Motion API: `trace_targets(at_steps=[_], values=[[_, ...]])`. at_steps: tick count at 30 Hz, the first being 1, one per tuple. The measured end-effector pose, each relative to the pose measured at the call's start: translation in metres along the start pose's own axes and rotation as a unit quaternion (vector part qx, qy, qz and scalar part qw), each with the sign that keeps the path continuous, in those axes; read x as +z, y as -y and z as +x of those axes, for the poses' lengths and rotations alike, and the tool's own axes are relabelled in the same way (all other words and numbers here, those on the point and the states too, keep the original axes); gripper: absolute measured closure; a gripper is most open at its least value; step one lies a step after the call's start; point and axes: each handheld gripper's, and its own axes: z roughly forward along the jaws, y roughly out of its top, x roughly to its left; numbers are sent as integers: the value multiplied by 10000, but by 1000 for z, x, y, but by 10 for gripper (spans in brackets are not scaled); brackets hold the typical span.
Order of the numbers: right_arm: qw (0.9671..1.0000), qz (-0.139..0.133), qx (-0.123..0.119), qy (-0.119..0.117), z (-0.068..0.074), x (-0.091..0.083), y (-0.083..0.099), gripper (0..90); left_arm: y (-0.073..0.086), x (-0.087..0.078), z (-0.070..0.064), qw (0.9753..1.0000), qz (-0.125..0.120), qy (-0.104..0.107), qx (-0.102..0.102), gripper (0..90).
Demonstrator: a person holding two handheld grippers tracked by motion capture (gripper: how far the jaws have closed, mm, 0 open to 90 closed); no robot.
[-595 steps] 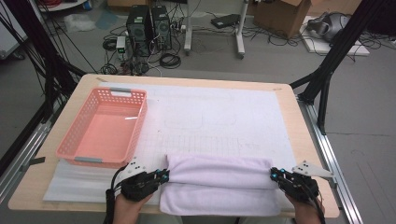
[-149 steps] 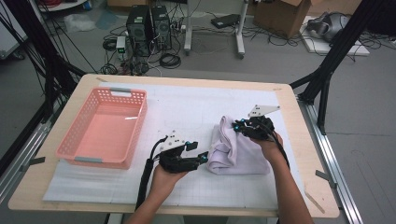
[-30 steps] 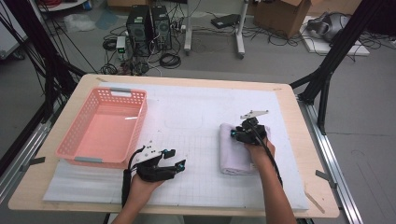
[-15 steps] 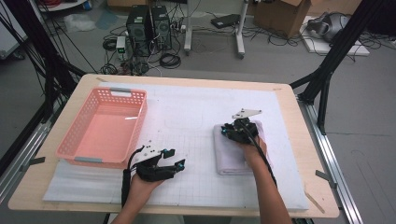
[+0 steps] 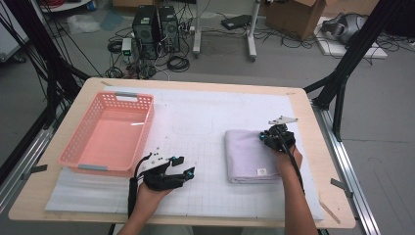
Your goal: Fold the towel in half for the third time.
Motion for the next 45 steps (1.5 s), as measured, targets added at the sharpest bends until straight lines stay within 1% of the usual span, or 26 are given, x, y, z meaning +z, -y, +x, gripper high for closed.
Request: trace_targets(at_steps=[1,2,4,6,7,9,10,12,13,15,17,18,20,22,24,26,28,30,31,33,34,36,38,40,42,45], values=[[9999,-42,67,74,-2,0,2,792,0,0,0,10000,-7,-2,-11,398],[9995,-58,132,278,-4,0,4,784,0,0,0,10000,-5,5,-14,397],[9985,-82,240,481,-5,-2,5,703,0,1,0,10000,13,-1,-5,397],[9985,-207,376,351,-8,-7,6,690,0,1,0,10000,5,8,5,397],[9984,-283,371,322,-9,-10,6,681,0,1,0,10000,5,14,9,397],[9974,-538,445,164,-11,-22,8,674,0,1,0,10000,9,12,14,397],[9965,-666,510,27,-12,-28,10,661,0,1,-1,10000,-6,17,14,396],[9959,-764,458,-133,-12,-41,17,651,0,1,-1,10000,-18,5,26,396],[9954,-798,450,-271,-12,-45,21,643,0,1,0,10000,-23,9,18,396],[9959,-776,319,-341,-9,-55,30,650,0,0,0,10000,-38,0,0,396],[9954,-735,285,-547,-5,-61,42,672,0,-1,0,10000,-44,-3,-8,396],[9957,-673,234,-587,-2,-63,48,684,0,-1,0,10000,-43,-8,-6,396],[9957,-560,223,-700,2,-64,61,686,0,-1,0,10000,-43,-2,-11,396],[9963,-509,143,-672,4,-66,72,687,0,-1,0,10000,-55,-2,13,395],[9962,-538,219,-648,4,-70,80,688,-1,0,-1,10000,-41,20,-7,395],[9967,-524,209,-588,3,-74,86,691,0,0,0,10000,-45,28,-44,394],[9965,-617,227,-510,3,-80,88,676,-1,0,0,10000,-54,41,-43,388],[9951,-790,227,-542,6,-88,90,629,-1,0,1,9999,-65,57,-64,369],[9938,-903,248,-606,8,-92,90,621,-1,0,1,9999,-60,72,-74,368],[9920,-999,173,-752,14,-96,89,618,-1,0,2,10000,-44,53,-49,354],[9915,-1003,96,-817,19,-97,88,602,-1,0,2,10000,-37,48,-64,352],[9906,-986,22,-946,28,-96,87,577,0,-1,2,10000,-27,67,-14,349],[9915,-900,-131,-934,34,-93,89,572,0,-1,2,9999,-35,148,-28,344],[9928,-753,-202,-914,34,-89,95,572,-1,-1,3,9998,-78,169,-9,330],[9926,-781,-149,-921,32,-91,100,572,-1,-1,4,9997,-128,222,-21,294],[9925,-814,-156,-900,29,-99,104,552,0,0,5,9994,-204,265,11,269]])
